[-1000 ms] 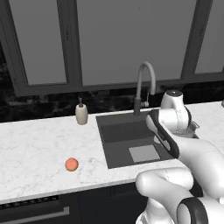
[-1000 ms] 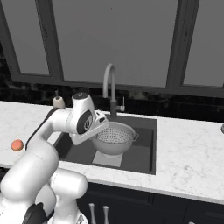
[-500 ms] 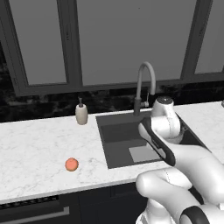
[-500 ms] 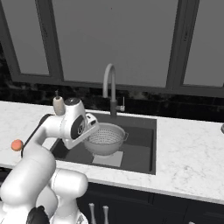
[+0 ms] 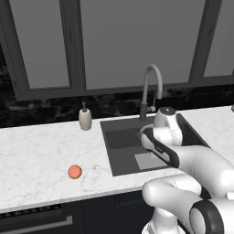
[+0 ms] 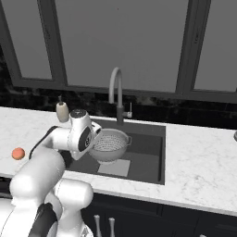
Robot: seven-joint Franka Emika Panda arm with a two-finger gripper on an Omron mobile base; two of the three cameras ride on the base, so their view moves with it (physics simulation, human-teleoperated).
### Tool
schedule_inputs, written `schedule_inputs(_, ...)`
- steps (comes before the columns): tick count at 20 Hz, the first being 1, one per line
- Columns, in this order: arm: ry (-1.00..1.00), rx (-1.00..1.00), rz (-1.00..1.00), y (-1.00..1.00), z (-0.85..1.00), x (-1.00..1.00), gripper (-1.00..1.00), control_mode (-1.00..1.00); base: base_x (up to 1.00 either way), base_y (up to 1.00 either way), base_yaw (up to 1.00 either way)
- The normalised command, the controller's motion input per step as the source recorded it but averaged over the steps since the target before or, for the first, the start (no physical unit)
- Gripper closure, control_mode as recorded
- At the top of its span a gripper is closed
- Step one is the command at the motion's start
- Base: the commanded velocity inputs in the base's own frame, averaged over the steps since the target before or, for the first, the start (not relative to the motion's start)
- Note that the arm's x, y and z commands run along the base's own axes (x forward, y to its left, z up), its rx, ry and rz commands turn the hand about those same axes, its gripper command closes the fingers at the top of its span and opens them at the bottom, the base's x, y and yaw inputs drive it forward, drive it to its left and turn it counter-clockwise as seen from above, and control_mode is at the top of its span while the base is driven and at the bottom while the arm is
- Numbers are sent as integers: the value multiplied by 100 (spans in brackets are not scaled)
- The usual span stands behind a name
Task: Put the colander in the sink, put the peach in the colander, and turn on the sink faucet and pour water over the colander.
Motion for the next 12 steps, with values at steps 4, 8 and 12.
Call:
schedule_inputs(4,0,0,0,2,-36,41,100,-100,0,0,0)
schedule_inputs(8,3,0,0,9,-37,33,100,-100,0,0,0)
schedule_inputs(12,7,0,0,13,-32,30,100,-100,0,0,0)
